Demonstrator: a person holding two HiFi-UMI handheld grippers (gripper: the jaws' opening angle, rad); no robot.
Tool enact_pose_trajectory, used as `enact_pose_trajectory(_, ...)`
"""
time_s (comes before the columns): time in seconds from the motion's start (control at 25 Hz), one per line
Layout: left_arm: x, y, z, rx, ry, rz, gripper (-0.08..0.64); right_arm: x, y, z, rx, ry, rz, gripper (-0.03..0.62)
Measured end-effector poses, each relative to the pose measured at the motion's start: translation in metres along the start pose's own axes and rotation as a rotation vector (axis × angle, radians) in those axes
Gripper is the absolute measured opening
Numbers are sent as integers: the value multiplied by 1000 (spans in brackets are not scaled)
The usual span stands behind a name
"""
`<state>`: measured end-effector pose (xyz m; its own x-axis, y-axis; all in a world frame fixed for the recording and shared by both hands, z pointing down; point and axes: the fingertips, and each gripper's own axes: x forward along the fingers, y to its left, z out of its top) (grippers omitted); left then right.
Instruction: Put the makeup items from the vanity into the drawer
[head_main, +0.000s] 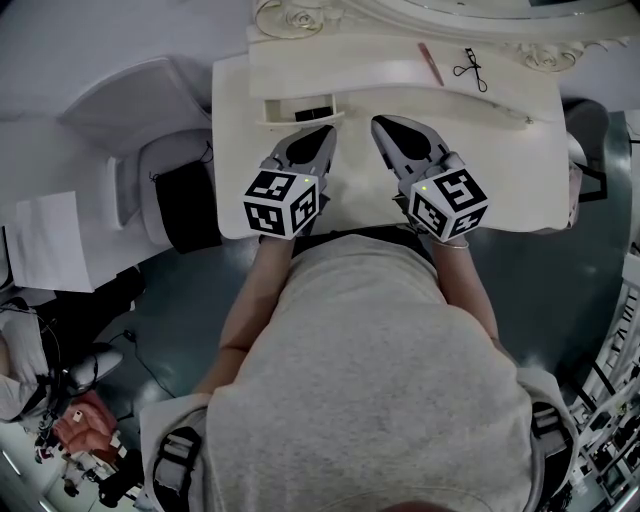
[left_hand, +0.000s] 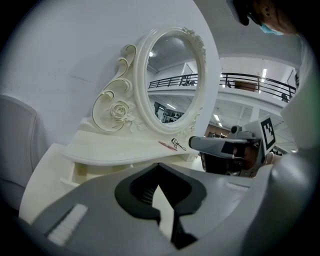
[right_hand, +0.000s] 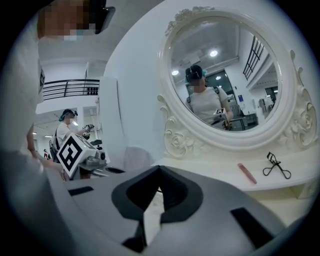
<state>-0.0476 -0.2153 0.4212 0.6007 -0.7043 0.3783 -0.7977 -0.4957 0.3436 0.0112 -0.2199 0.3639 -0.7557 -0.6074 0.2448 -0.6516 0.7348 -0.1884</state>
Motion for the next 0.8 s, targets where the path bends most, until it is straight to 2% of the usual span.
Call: enact_pose_trajectory(0.8,1,5,-3,-30,1,10,9,2,-4,-5,-7,24,-9,8)
